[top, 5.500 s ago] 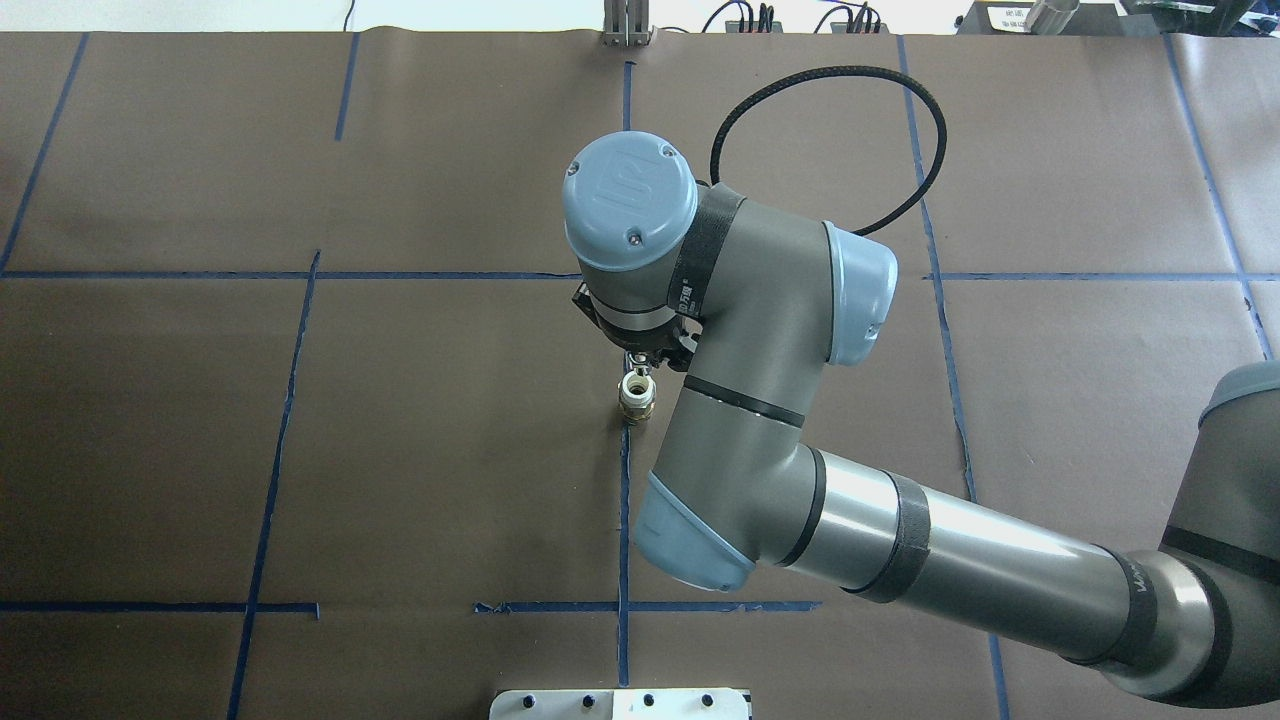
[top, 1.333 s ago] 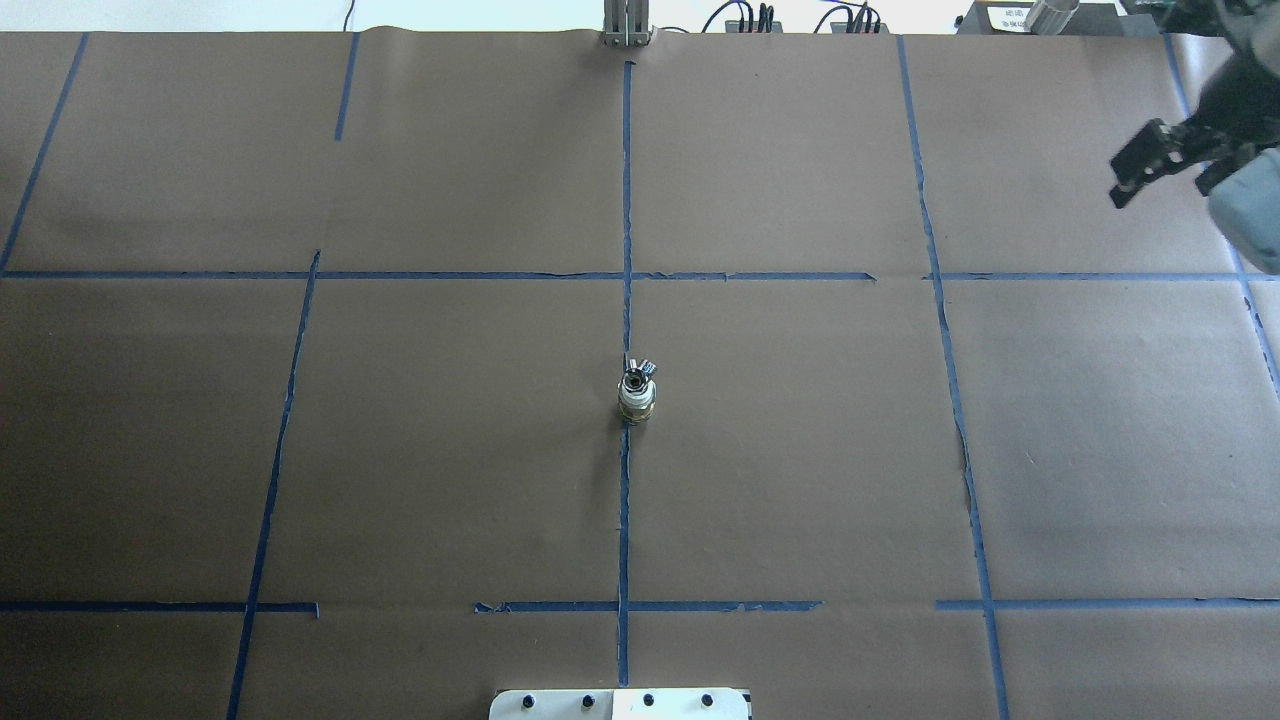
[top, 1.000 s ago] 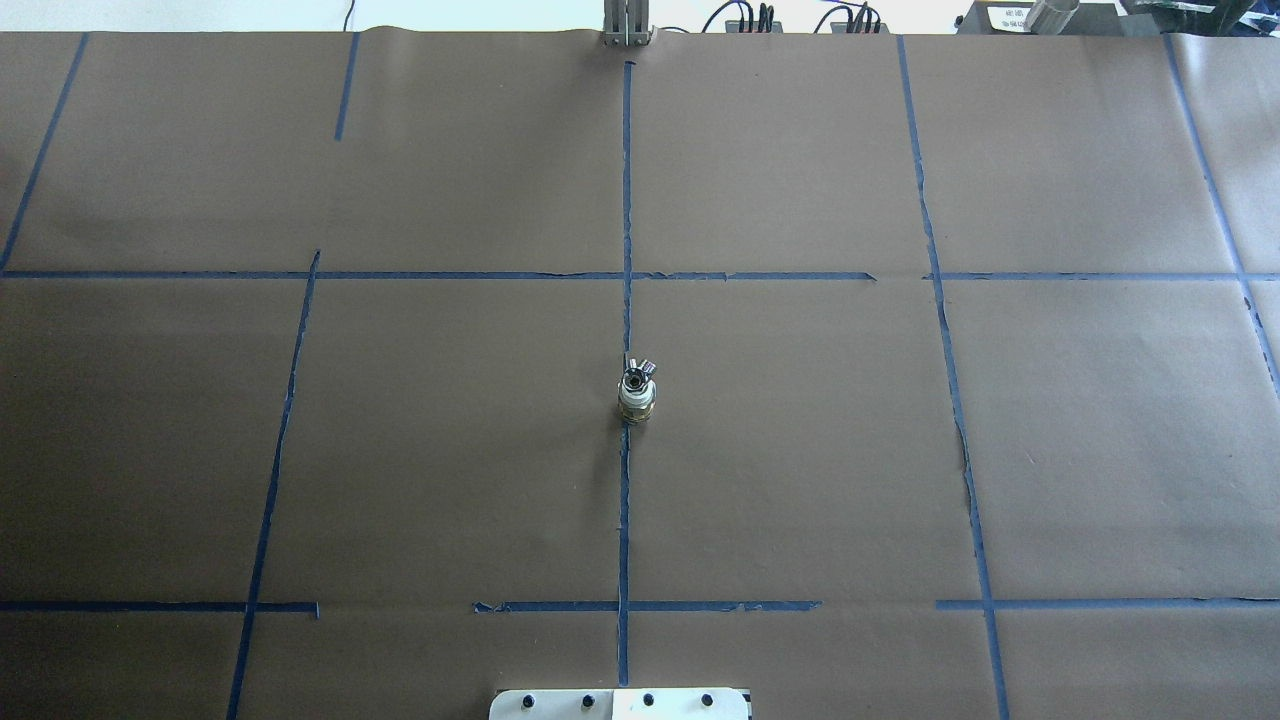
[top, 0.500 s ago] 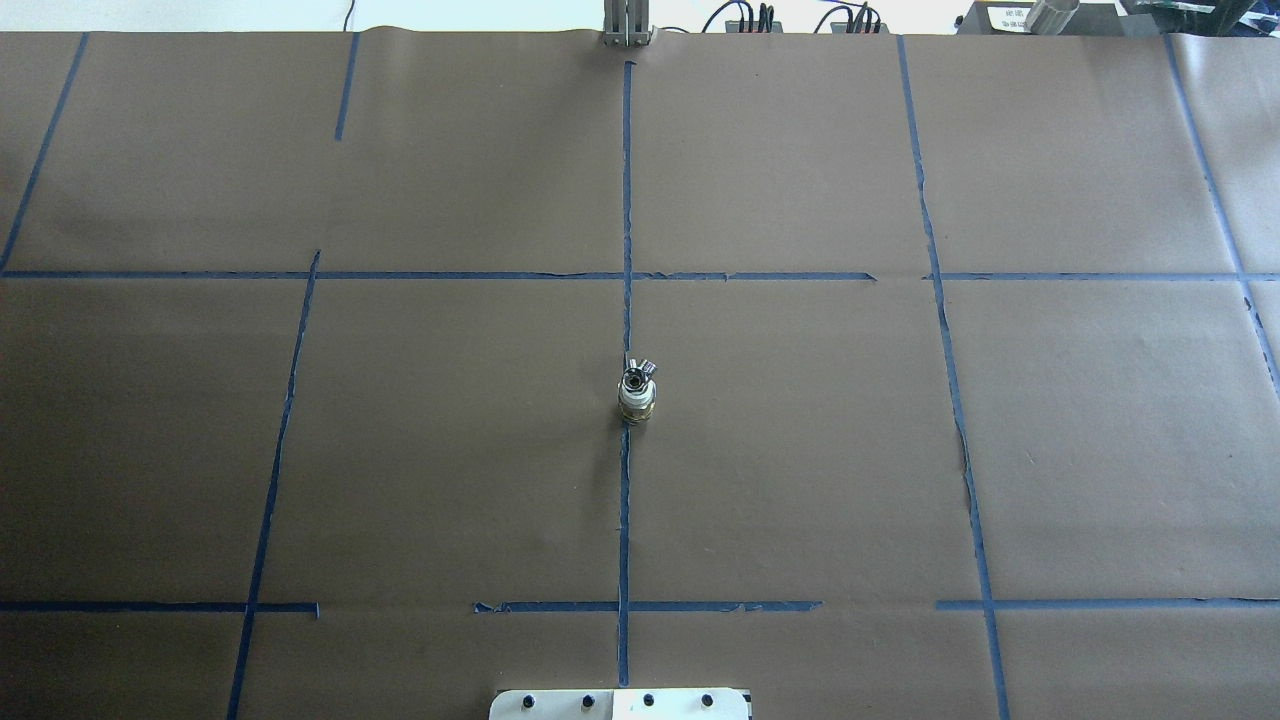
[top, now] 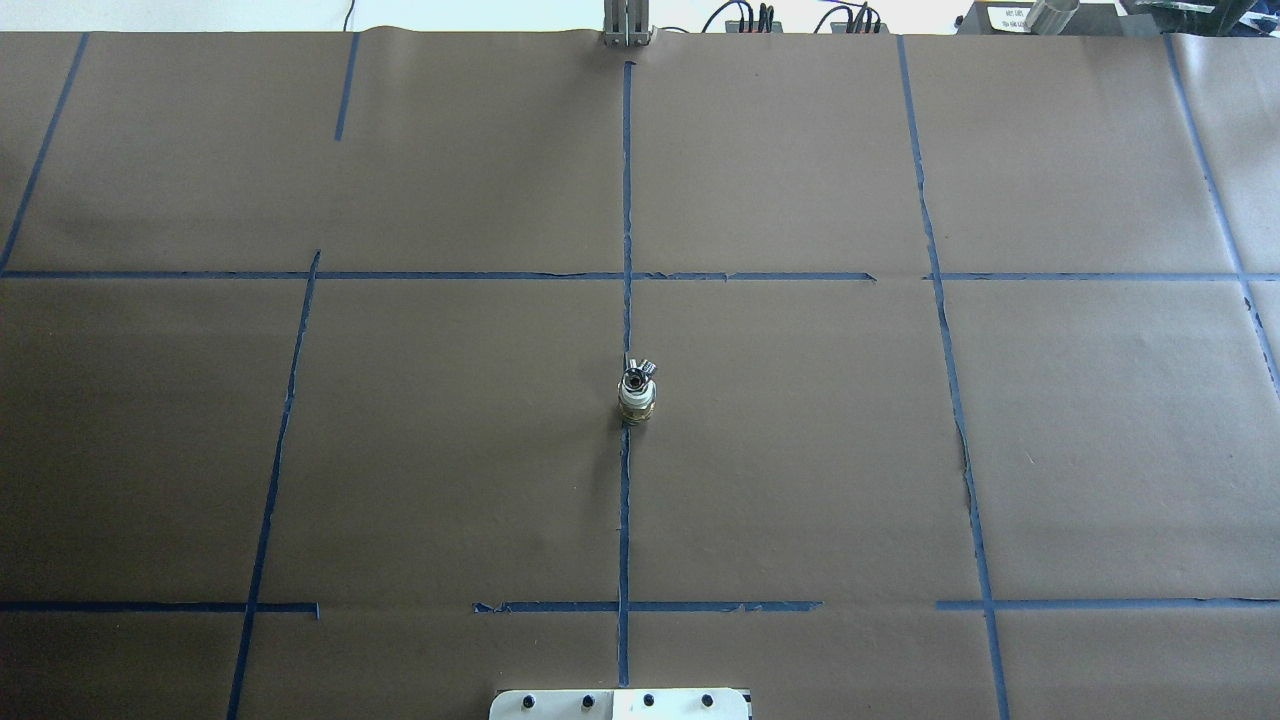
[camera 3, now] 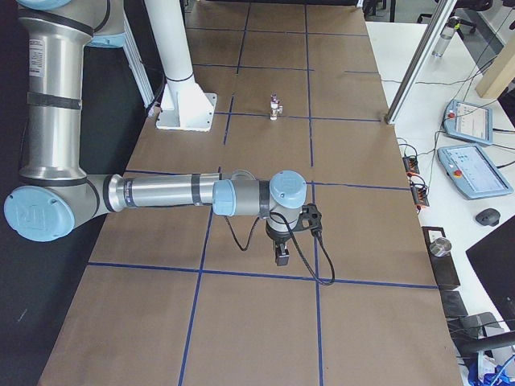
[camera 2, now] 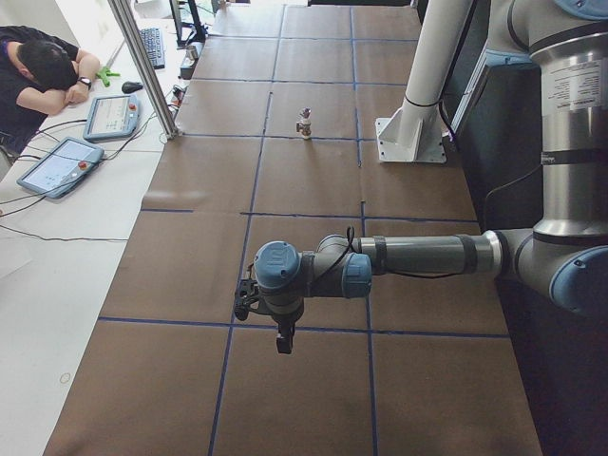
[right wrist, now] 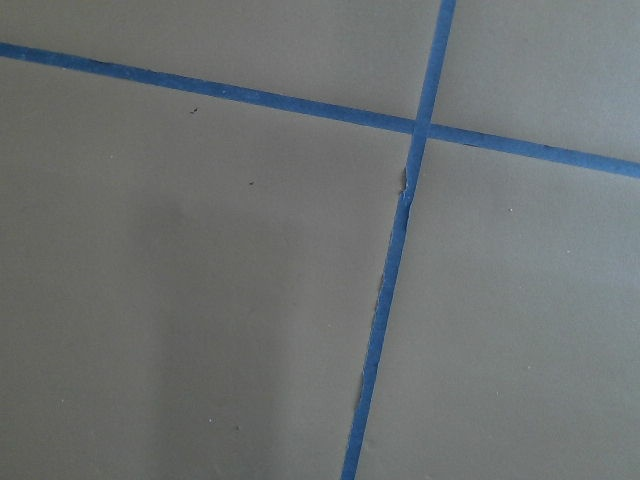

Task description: Assemble PPR valve and pipe with both arms

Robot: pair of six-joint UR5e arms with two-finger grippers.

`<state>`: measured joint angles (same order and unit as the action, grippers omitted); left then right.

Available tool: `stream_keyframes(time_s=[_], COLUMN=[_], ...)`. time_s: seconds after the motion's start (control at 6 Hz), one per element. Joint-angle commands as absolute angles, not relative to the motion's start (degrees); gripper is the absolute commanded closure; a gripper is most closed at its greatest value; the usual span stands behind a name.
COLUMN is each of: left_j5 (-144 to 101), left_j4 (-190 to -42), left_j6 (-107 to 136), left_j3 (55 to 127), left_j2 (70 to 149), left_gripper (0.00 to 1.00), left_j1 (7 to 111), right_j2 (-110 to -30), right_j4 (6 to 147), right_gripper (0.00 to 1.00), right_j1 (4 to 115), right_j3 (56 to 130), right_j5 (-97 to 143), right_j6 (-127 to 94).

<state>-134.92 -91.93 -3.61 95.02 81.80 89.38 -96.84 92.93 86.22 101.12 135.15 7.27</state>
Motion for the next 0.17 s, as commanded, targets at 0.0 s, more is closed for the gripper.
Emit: stream_keyframes(time_s=[0.0], left_j5=[-134.91], left_j4=[-91.93], left_j6=[-3.6], left_j3=[95.01], left_j2=[81.83], left_gripper=[0.0], left_j1=[89.38], right_j2=[-97.21], right_j4=[92.9], right_gripper=[0.0], right_j1=[86.22], right_j3=[101.08], right_j5=[135.18], right_j6=[7.21])
